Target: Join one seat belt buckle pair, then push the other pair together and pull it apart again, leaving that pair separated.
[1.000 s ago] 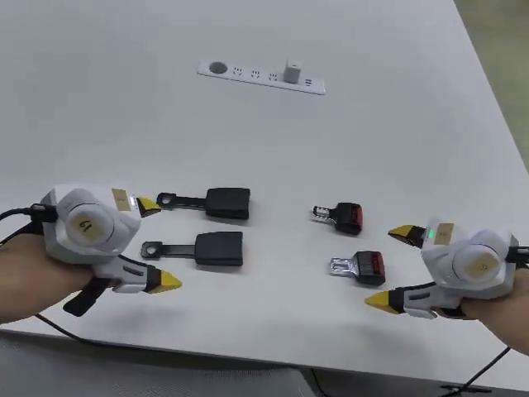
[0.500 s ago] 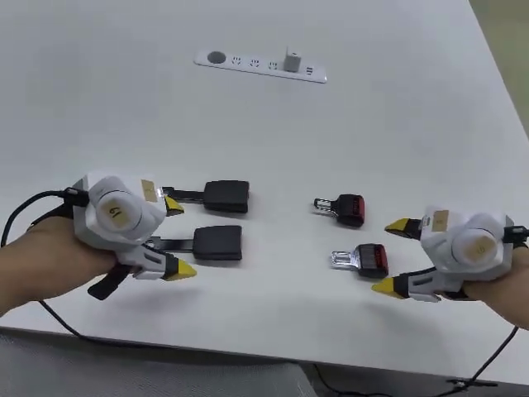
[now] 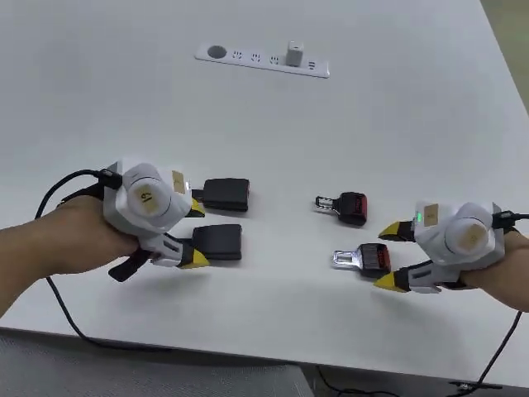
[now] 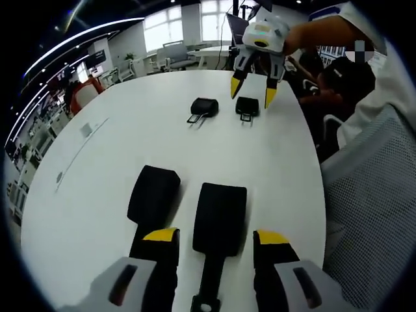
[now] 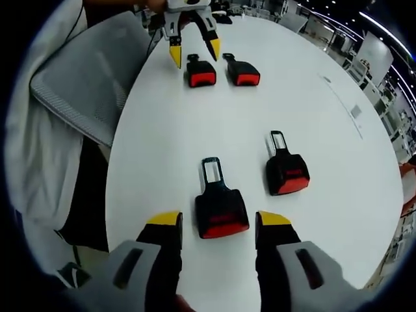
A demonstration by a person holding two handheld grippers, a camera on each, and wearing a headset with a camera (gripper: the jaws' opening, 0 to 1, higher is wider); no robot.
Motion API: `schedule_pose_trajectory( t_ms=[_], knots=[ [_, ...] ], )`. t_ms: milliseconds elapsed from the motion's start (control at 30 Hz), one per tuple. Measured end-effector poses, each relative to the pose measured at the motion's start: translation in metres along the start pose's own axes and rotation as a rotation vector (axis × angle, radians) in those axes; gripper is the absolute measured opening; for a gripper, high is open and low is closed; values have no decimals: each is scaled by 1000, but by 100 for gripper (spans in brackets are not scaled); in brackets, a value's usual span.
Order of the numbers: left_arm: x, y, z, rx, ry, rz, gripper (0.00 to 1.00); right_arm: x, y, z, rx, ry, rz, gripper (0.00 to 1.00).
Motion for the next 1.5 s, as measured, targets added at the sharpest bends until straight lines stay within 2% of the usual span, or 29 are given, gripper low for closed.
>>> schedule_pose_trajectory(
  t_ms=[100, 133, 300, 367, 433, 500, 533, 567, 700, 833, 1133, 1233, 1500],
  knots=[
    [1, 2, 0, 18, -1, -11, 47, 1, 1, 0, -6, 15, -9, 42],
    [3, -1, -1, 35, 5, -18, 48, 3, 1, 1, -10, 23, -12, 42],
    [8, -5, -3, 57, -39, -40, 44, 9, -3, 3, -11, 54, -29, 41],
    [10, -4, -5, 66, -40, -47, 44, 8, -3, 2, -13, 65, -38, 40],
    [13, -7, -6, 71, -59, -55, 43, 10, -4, 0, -14, 92, -44, 41],
    [14, -5, -6, 82, -58, -56, 41, 14, -6, 1, -30, 89, -63, 41],
    [14, -4, -5, 82, -65, -59, 40, 13, -4, 2, -44, 81, -43, 41],
    [15, -4, -5, 93, -81, -59, 38, 14, -7, 3, -14, 86, -53, 41],
    [17, -5, -3, 144, -101, -89, 34, 16, -7, 4, -32, 87, -58, 40],
    [21, -8, -8, 139, -113, -89, 34, 15, -7, 7, -46, 91, -65, 38],
    [21, -7, -8, 172, -142, -86, 34, 15, -4, 6, -83, 106, -82, 34],
    [22, -6, -10, 198, -159, -100, 34, 16, -4, 7, -85, 109, -85, 34],
    [23, -4, -9, 190, -155, -108, 34, 16, -2, 9, -67, 102, -90, 34]
  ],
)
Point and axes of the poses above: the centre of the closed fingertips' face, and the gripper's own axes: x roughly forward along the fingers, z roughly to its right, y roughly out of its top, the point moved 8 cm from there along -x, roughly backward along the fingers, and after that the axes turned 1 degree about y, right-handed, at the moved point
